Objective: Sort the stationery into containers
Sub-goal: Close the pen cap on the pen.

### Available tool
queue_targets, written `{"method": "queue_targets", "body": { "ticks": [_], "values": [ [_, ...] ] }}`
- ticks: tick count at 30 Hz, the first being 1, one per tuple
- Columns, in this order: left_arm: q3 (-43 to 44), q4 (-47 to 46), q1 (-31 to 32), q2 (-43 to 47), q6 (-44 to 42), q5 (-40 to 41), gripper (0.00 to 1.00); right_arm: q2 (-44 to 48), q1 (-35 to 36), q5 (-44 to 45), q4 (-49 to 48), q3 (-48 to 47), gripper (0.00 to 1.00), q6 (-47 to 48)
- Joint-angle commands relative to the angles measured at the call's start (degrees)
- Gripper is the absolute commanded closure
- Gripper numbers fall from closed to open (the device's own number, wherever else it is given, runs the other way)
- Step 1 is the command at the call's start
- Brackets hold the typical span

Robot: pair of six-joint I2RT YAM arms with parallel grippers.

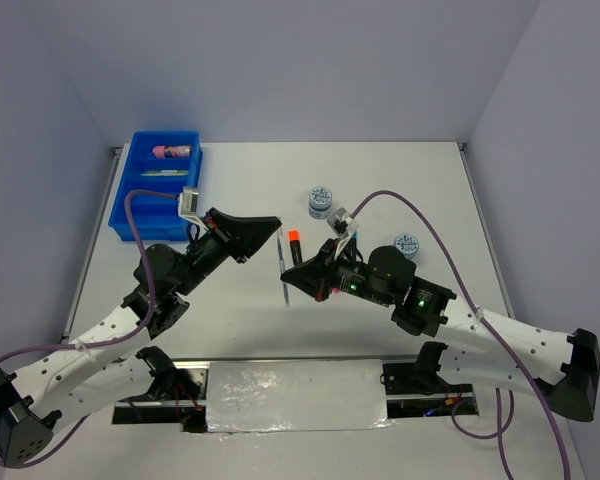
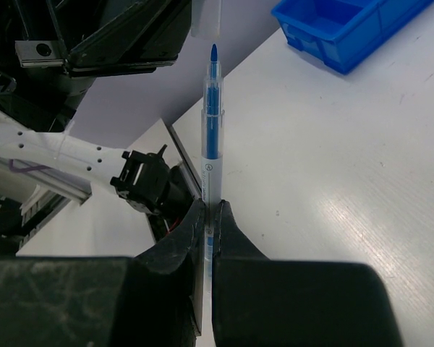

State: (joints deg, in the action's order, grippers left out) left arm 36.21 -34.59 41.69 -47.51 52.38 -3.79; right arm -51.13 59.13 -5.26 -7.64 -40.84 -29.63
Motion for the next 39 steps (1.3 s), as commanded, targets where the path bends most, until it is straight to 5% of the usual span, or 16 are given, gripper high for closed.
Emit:
{"method": "queue_targets", "body": {
  "ticks": [1,39],
  "values": [
    [1.6,-1.9,-0.3,0.0,-1.9,1.0,1.00,0.8,0.5,-0.7,-1.5,-2.1,1.00,1.0],
    [-0.7,-1.8,-0.3,0.9,-1.7,-1.6,1.00,-2.1,0.5,5.9,2.1,-11.5,1.00,1.2]
  ]
}}
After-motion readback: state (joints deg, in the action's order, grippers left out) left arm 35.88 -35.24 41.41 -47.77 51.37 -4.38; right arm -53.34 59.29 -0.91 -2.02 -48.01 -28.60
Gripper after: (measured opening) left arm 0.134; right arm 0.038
